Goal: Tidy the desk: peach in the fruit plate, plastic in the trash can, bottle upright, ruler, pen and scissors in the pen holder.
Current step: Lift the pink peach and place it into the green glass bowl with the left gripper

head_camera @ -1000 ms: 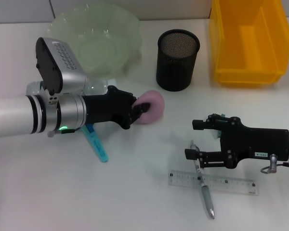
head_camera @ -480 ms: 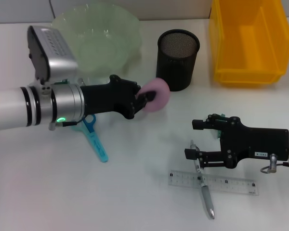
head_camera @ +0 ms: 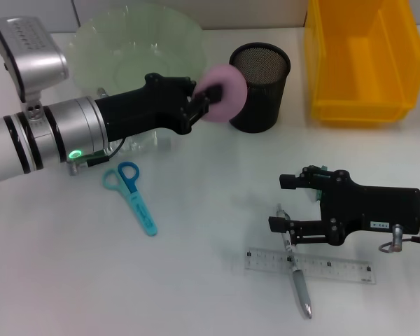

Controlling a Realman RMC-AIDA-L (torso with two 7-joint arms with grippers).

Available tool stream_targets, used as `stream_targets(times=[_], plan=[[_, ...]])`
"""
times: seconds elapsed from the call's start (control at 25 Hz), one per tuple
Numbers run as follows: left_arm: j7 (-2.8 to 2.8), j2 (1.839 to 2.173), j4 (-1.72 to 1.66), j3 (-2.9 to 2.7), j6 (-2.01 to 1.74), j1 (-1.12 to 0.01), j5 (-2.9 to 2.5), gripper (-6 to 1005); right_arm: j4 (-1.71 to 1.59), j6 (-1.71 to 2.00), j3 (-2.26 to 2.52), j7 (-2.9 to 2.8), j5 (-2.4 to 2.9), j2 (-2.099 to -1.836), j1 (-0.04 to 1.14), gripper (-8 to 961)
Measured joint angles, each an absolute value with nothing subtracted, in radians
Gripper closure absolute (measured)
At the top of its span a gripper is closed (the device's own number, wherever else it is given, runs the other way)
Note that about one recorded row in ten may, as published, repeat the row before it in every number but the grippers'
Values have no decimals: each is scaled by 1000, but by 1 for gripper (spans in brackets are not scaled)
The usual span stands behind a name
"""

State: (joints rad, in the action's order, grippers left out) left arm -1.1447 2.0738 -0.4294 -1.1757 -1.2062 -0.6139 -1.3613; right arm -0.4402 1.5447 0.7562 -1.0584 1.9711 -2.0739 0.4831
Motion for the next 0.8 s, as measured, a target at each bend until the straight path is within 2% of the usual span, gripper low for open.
stream_targets(times=[0.8], plan=[[-1067, 2075, -381, -1183, -1253, -605, -1258, 890, -440, 1534, 756, -1058, 1971, -2074, 484, 135]])
